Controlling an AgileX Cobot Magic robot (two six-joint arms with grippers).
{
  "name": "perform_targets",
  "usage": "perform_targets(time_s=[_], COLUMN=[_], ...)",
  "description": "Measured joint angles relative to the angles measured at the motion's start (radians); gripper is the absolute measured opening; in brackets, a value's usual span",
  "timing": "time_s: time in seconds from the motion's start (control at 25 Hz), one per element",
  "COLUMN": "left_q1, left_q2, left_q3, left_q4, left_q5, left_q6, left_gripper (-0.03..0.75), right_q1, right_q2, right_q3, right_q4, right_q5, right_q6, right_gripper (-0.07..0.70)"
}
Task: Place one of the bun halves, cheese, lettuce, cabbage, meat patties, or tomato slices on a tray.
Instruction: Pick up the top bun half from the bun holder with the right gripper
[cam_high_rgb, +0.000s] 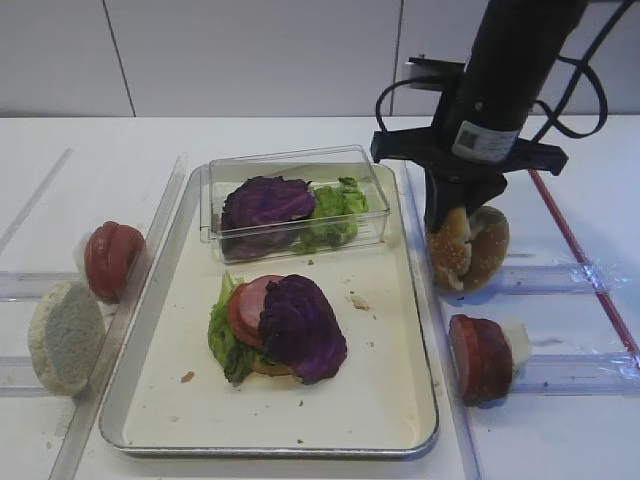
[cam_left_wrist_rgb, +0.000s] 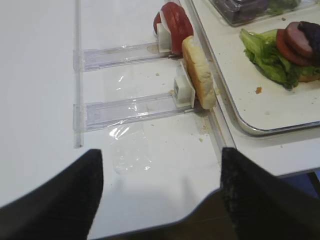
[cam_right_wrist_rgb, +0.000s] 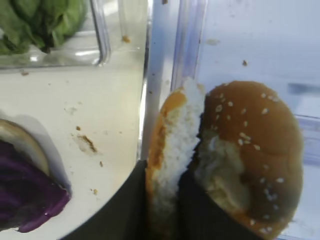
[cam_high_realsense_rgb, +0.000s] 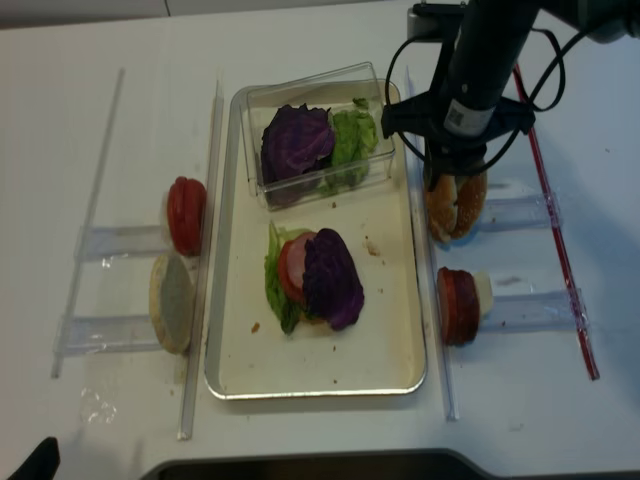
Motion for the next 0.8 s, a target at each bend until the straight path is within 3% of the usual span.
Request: perform_targets(time_s=[0.8], left_q1=[0.0], left_q2=[0.0], left_q3=[0.0], left_q4=[0.0], left_q5=[0.0], left_q6=[0.0], left_gripper=[0.472], right_q1=[0.0], right_q2=[-0.051], right_q3=[-0.069], right_q4=[0.006], right_q5=[0.011], right_q6=[-0.002], right_gripper=[0.125])
